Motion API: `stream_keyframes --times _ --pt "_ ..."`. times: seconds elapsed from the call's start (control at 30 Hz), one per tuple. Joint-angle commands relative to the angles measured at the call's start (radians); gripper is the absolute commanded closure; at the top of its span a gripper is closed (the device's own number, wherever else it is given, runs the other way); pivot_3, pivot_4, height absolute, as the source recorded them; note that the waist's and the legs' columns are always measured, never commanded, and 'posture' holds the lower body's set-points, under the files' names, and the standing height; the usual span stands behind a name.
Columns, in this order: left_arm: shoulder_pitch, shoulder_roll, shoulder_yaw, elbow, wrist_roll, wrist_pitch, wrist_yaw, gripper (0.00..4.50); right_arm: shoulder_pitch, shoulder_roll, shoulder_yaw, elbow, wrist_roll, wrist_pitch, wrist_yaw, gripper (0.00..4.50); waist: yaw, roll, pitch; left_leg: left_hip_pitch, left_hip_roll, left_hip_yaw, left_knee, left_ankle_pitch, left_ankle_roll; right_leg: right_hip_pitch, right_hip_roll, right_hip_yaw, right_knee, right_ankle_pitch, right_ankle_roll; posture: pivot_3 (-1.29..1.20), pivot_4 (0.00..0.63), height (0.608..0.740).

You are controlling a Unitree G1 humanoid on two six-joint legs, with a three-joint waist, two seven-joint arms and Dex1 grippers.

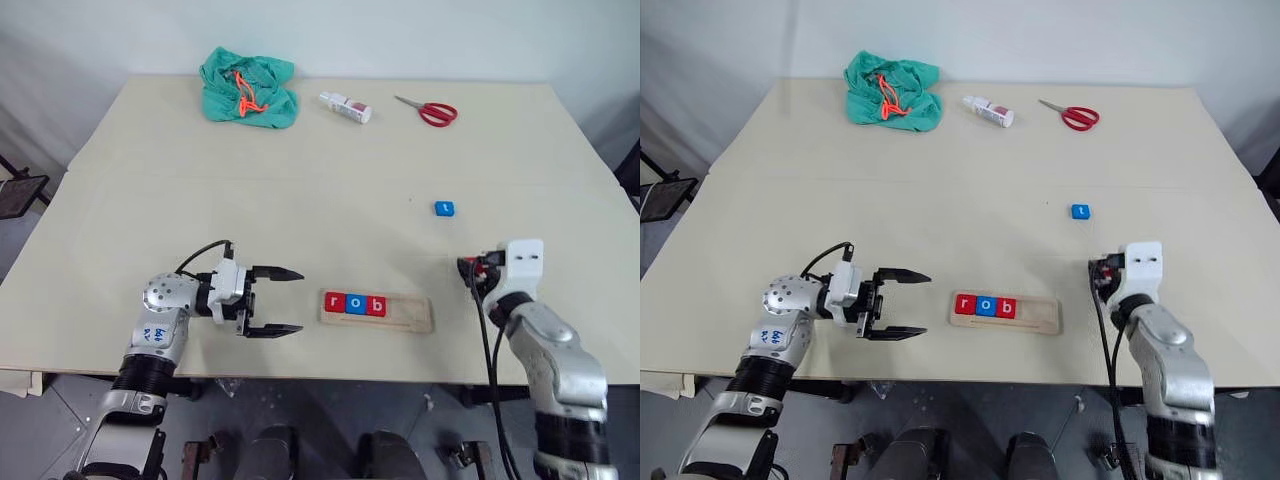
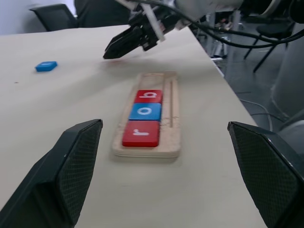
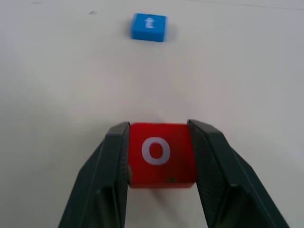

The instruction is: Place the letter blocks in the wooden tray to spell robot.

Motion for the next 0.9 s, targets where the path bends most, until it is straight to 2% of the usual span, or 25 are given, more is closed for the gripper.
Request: stream_keyframes --times 0.03,0.27,0.4,0.43,0.5,0.63,0.77,0.9 --pt "-0.035 0.003 0.011 0.025 -0.01 -0.021 -0.022 0.0 0.052 0.038 -0.021 -0.17 0.03 0.094 -0.06 3.03 0.0 0.0 0.0 0.0 0.0 0.0 0.0 0.0 0.0 0.0 0.0 0.001 0.0 0.0 0.0 0.0 0.15 0.74" --pt "-0.066 0.0 0.013 0.072 -0.004 -0.039 -0.041 0.0 0.148 0.118 -0.009 -0.334 0.06 0.227 -0.121 3.03 0.0 0.0 0.0 0.001 0.0 0.0 -0.001 0.0 0.0 -0.001 0.0 0.001 0.001 0.0 0.0 0.0 0.15 0.74" --pt "-0.068 0.0 0.013 0.079 -0.004 -0.045 -0.042 0.0 0.172 0.139 -0.01 -0.362 0.06 0.257 -0.136 3.03 -0.001 0.0 0.0 0.001 0.0 0.0 -0.001 0.0 0.0 -0.001 0.0 0.001 0.001 0.0 0.0 0.0 0.15 0.74" --pt "-0.068 0.0 0.013 0.08 -0.005 -0.045 -0.042 0.0 0.174 0.14 -0.01 -0.367 0.061 0.262 -0.135 2.32 -0.001 0.0 0.0 0.001 0.0 0.0 -0.001 0.0 0.0 0.0 0.0 0.001 0.001 0.0 0.0 0.0 0.15 0.74" --pt "-0.069 0.001 0.015 0.083 -0.004 -0.047 -0.043 0.0 0.177 0.14 -0.013 -0.376 0.065 0.272 -0.134 1.83 -0.001 0.0 0.0 0.001 0.0 0.0 -0.001 0.0 0.0 -0.001 0.0 0.001 0.001 0.0 0.0 0.0 0.15 0.74" --pt "-0.067 0.002 0.017 0.081 -0.006 -0.047 -0.043 0.0 0.171 0.104 -0.034 -0.365 0.077 0.256 -0.094 0.45 -0.001 0.0 0.0 0.001 0.0 0.0 -0.001 0.0 0.0 -0.001 0.0 0.001 0.001 0.0 0.0 0.0 0.15 0.74" --pt "-0.056 -0.003 0.01 0.064 -0.012 -0.038 -0.048 0.0 0.159 -0.018 -0.077 -0.291 0.121 0.192 0.066 0.45 0.0 0.0 0.0 0.001 0.0 0.0 0.0 0.0 0.0 0.0 0.0 0.001 0.001 0.0 0.0 0.0 0.15 0.74" --pt "-0.04 -0.01 0.0 0.041 -0.015 -0.029 -0.055 0.0 0.167 -0.172 -0.094 -0.141 0.118 0.031 0.273 0.45 0.001 0.0 0.0 0.001 -0.001 0.001 -0.001 0.0 0.0 0.0 0.0 0.001 0.0 0.0 0.0 0.0 0.15 0.74"
